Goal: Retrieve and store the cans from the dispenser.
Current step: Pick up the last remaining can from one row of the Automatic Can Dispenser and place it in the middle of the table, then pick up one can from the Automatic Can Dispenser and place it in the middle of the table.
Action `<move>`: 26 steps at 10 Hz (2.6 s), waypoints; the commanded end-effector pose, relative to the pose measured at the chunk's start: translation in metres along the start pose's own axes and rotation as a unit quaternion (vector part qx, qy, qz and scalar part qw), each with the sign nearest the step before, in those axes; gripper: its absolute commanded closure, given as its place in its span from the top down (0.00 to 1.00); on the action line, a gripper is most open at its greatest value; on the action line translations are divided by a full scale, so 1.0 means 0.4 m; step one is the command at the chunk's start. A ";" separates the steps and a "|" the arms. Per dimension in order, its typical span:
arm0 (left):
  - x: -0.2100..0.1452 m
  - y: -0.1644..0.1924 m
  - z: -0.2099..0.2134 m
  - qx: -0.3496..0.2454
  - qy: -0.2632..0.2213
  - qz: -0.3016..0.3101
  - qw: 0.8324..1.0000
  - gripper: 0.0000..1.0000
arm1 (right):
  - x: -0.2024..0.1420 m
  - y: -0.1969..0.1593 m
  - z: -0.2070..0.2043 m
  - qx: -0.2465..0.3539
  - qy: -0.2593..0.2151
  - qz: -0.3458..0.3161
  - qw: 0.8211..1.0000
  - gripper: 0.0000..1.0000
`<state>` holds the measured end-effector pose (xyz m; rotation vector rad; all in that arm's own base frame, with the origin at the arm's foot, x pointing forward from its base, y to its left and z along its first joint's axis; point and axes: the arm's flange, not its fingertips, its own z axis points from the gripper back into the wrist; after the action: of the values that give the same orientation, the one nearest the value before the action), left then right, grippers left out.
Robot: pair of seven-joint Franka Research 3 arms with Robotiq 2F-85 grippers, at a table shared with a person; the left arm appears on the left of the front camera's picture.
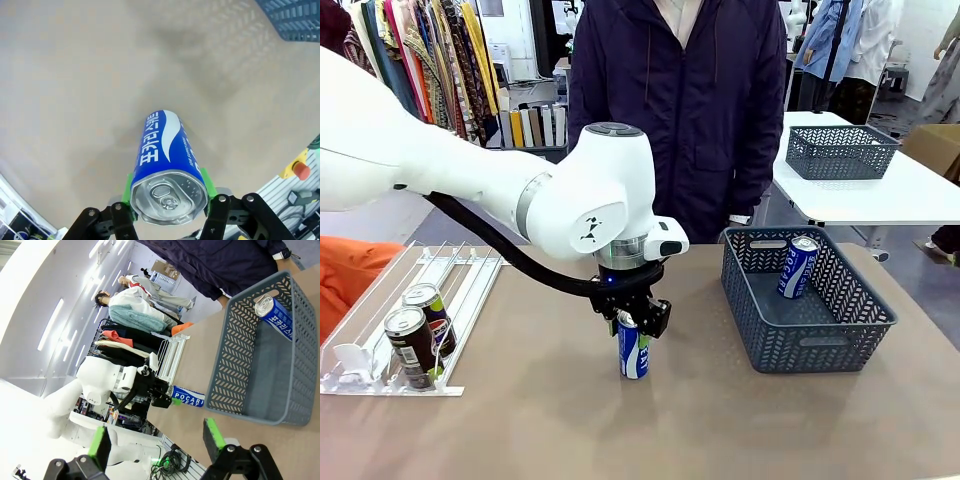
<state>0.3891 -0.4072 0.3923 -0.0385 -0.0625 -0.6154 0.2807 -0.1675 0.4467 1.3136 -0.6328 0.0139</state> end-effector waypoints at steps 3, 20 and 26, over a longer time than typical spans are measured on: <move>-0.078 0.007 0.159 0.026 -0.068 0.013 0.997 1.00 | 0.012 0.008 -0.004 0.011 -0.011 0.002 1.000 1.00; -0.947 1.031 0.364 -0.441 -0.312 0.218 0.812 1.00 | 0.012 0.008 -0.004 0.011 -0.011 0.002 1.000 1.00; -0.947 1.031 0.364 -0.441 -0.312 0.218 0.812 1.00 | 0.012 0.008 -0.004 0.011 -0.011 0.002 1.000 1.00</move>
<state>0.3107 0.1563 0.5011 -1.1240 -0.3831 -0.0918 0.2806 -0.1679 0.4468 1.3136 -0.6331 0.0132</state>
